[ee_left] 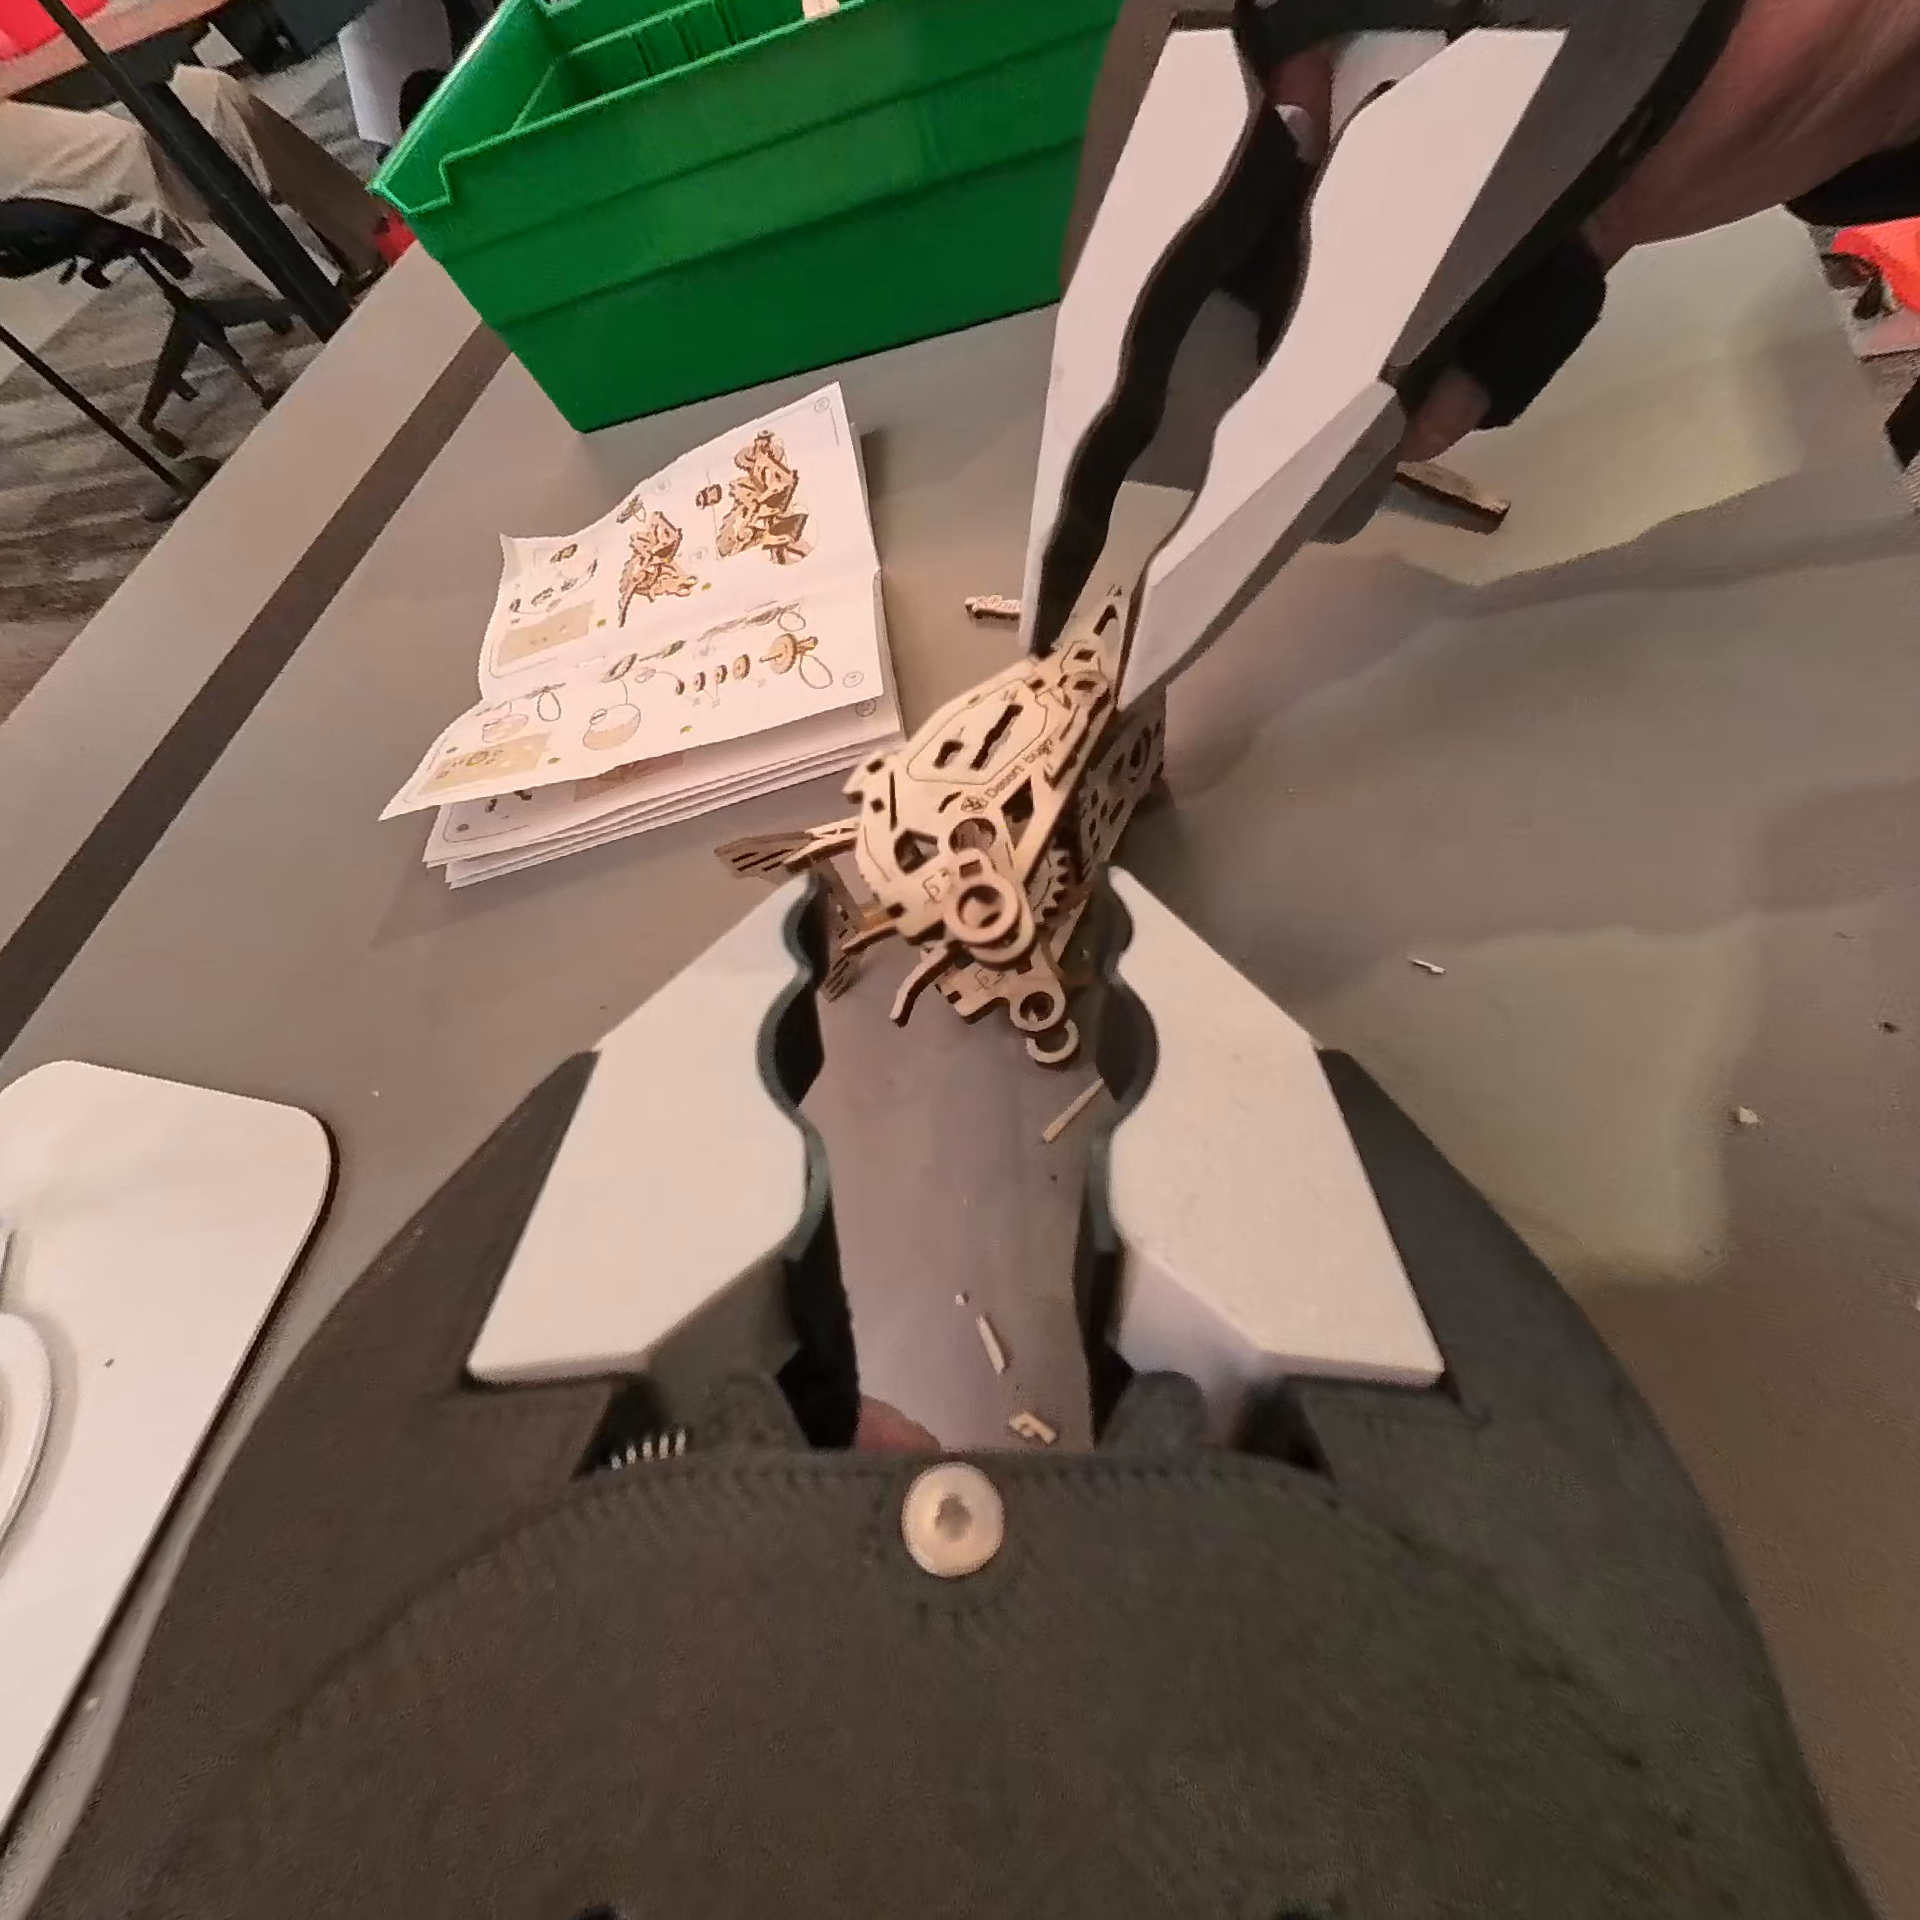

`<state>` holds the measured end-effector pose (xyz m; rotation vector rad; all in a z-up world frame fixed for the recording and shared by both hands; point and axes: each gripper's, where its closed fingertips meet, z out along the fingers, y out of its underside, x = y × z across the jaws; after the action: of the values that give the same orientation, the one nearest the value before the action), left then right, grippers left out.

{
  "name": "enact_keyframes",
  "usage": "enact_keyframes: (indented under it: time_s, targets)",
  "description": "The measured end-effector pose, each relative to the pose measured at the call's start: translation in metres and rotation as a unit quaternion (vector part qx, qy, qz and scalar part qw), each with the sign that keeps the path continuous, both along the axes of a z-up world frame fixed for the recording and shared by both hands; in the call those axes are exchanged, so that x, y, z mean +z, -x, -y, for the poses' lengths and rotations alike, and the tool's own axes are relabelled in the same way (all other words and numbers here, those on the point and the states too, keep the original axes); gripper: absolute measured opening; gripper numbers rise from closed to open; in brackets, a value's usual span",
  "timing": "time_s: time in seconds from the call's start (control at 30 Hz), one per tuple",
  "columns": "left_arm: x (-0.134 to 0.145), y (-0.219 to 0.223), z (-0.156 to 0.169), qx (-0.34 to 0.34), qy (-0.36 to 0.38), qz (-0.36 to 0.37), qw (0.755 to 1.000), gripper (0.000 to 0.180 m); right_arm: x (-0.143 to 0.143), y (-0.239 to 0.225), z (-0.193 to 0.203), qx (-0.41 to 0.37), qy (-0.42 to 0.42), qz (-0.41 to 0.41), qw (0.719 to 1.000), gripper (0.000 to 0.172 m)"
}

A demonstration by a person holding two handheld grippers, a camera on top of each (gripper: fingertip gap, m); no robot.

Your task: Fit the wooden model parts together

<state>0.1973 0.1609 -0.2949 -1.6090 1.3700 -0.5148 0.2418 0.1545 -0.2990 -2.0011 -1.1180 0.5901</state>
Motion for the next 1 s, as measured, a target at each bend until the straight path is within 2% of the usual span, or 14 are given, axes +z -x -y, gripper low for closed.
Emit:
enact_keyframes:
  time_s: [0.47, 1.0]
  targets:
    - [-0.0083, -0.0054, -0.0043, 0.004, -0.001, -0.006, 1.000, 0.035, -0.0075, -0.0004, -0.0014, 0.001, 0.015, -0.015, 1.000, 0.020]
    - [-0.0033, -0.0054, -0.0052, 0.007, -0.022, 0.012, 1.000, 0.033, -0.0033, 0.0007, -0.0003, 0.008, 0.002, -0.018, 1.000, 0.021]
